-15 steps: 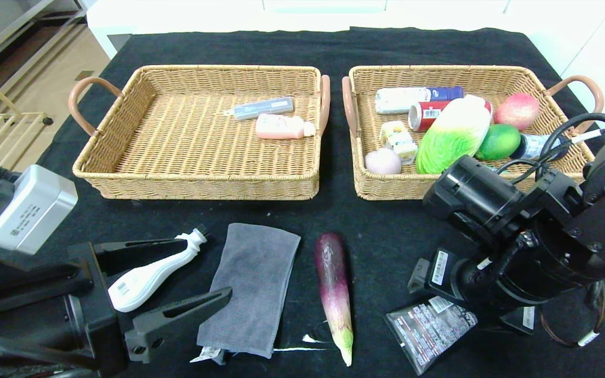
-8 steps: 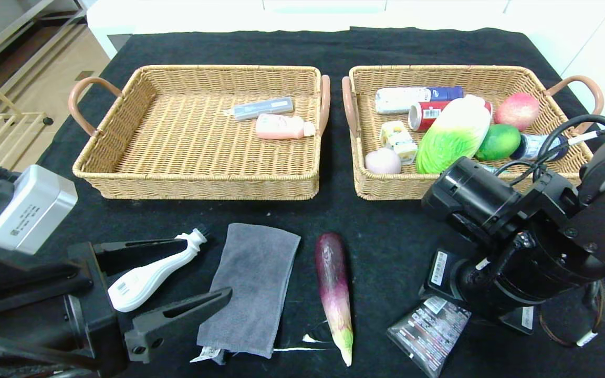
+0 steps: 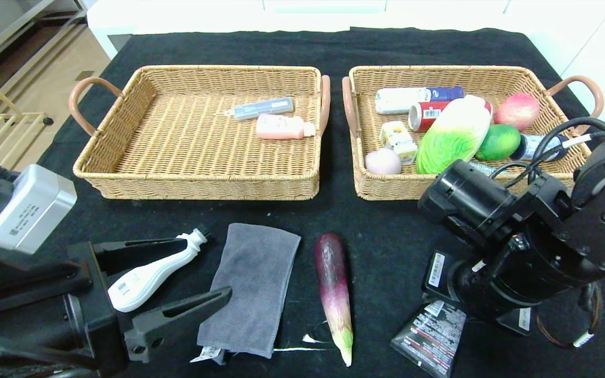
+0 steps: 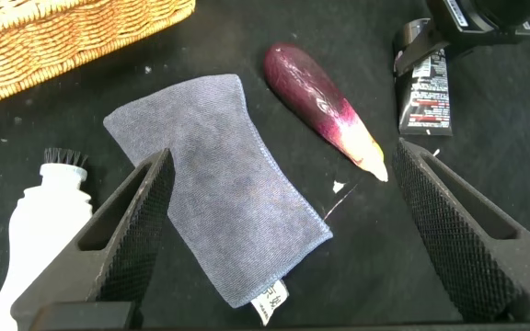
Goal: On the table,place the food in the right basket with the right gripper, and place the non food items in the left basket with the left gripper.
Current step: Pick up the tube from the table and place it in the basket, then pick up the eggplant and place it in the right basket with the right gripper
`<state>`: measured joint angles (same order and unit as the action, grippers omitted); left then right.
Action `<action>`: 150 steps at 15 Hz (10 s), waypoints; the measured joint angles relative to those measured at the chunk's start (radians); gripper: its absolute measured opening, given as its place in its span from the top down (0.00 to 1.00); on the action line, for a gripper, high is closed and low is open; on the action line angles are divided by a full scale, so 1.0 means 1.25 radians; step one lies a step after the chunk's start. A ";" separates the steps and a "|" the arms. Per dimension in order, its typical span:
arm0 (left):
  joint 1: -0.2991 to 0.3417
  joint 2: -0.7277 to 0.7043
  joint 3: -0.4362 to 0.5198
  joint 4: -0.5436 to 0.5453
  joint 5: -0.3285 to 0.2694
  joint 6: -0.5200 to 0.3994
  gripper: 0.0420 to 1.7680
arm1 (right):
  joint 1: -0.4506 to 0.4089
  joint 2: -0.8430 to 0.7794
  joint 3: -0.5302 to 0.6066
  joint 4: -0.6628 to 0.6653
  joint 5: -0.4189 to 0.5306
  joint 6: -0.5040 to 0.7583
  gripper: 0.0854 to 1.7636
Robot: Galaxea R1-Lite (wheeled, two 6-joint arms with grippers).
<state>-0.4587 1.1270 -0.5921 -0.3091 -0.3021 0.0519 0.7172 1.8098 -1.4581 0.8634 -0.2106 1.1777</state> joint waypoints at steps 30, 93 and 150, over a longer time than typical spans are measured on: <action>0.048 -0.010 -0.023 0.002 0.001 -0.004 0.03 | 0.154 0.048 -0.326 -0.356 -0.088 -0.556 0.57; 0.048 -0.018 -0.020 -0.002 0.000 0.001 0.03 | 0.260 0.062 -0.051 -0.448 -0.368 -0.609 0.04; 0.049 -0.030 -0.021 -0.006 0.001 0.000 0.03 | 0.097 -0.027 -0.089 -0.406 -0.387 -0.647 0.57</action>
<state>-0.3972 1.0896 -0.6181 -0.3164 -0.3006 0.0519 0.8379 1.7760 -1.5691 0.3560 -0.6947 0.3694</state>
